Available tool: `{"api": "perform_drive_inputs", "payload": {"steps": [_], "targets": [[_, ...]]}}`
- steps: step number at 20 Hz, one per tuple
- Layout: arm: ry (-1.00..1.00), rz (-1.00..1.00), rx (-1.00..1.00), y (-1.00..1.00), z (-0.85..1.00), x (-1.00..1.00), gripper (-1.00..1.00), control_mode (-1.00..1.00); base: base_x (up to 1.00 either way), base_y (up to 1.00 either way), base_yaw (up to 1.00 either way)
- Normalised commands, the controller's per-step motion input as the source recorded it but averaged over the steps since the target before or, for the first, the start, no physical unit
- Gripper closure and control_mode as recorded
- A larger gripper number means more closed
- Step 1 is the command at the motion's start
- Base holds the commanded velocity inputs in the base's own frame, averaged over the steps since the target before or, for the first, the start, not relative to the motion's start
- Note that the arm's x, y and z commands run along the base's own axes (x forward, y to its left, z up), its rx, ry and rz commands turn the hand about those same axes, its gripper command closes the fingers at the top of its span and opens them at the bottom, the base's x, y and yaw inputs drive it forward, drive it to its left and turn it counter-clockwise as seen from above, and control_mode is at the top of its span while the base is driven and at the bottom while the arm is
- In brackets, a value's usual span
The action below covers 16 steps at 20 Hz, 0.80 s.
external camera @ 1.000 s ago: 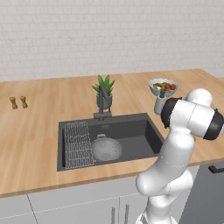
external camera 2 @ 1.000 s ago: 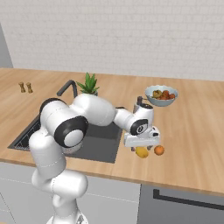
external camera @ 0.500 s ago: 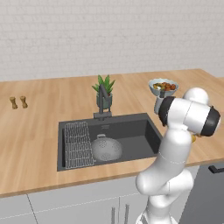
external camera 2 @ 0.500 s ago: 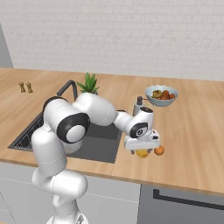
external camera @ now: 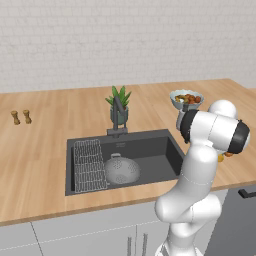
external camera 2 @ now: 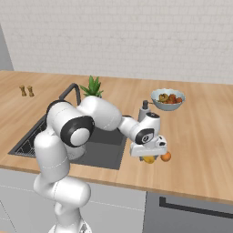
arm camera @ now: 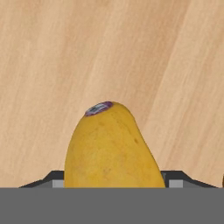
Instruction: Put the colander in the sink, put the mango, tangerine in the colander, and turn on the sink faucet and pour water over the colander.
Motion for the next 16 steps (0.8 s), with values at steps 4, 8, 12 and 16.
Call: {"api": "perform_drive_inputs", "payload": {"steps": [4, 8, 12, 16], "targets": [[0.0, 0.0, 0.0, 0.0, 0.0, 0.0, 1.0, -1.0, 0.0, 0.0, 0.0], [0.0, 0.0, 0.0, 0.0, 0.01, -0.09, 1.0, -1.0, 0.0, 0.0, 0.0], [0.0, 0.0, 0.0, 0.12, 0.12, -0.13, 1.0, -1.0, 0.0, 0.0, 0.0], [0.0, 0.0, 0.0, 0.39, 0.19, -0.15, 1.0, -1.0, 0.0, 0.0, 0.0]]}}
